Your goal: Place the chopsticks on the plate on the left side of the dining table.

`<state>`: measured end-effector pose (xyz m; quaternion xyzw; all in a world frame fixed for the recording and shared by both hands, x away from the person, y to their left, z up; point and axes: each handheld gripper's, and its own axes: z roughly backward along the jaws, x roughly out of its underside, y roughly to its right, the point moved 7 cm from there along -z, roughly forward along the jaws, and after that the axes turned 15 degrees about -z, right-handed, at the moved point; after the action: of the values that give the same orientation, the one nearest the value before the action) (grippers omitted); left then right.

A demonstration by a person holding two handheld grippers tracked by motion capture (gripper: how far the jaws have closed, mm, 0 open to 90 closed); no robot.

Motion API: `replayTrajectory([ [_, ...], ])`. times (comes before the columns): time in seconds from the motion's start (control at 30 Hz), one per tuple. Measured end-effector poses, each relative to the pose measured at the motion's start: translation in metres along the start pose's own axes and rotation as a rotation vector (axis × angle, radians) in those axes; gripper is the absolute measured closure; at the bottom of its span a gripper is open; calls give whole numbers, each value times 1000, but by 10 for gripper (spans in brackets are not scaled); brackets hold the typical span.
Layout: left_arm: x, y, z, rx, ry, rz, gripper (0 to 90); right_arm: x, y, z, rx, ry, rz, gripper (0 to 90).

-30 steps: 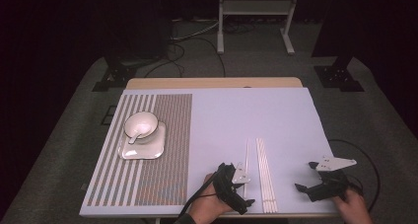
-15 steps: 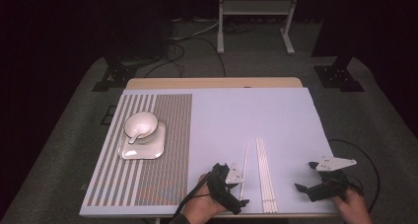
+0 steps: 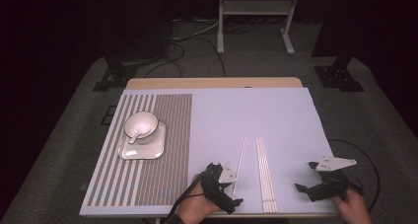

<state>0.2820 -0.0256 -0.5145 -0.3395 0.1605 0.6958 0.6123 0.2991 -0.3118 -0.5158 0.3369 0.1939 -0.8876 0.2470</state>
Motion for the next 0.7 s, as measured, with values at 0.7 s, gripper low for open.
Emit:
replayTrajectory([
  [0.7,18,-10,14,-24,-10,22,0,0,0,0,0,0,0,22],
])
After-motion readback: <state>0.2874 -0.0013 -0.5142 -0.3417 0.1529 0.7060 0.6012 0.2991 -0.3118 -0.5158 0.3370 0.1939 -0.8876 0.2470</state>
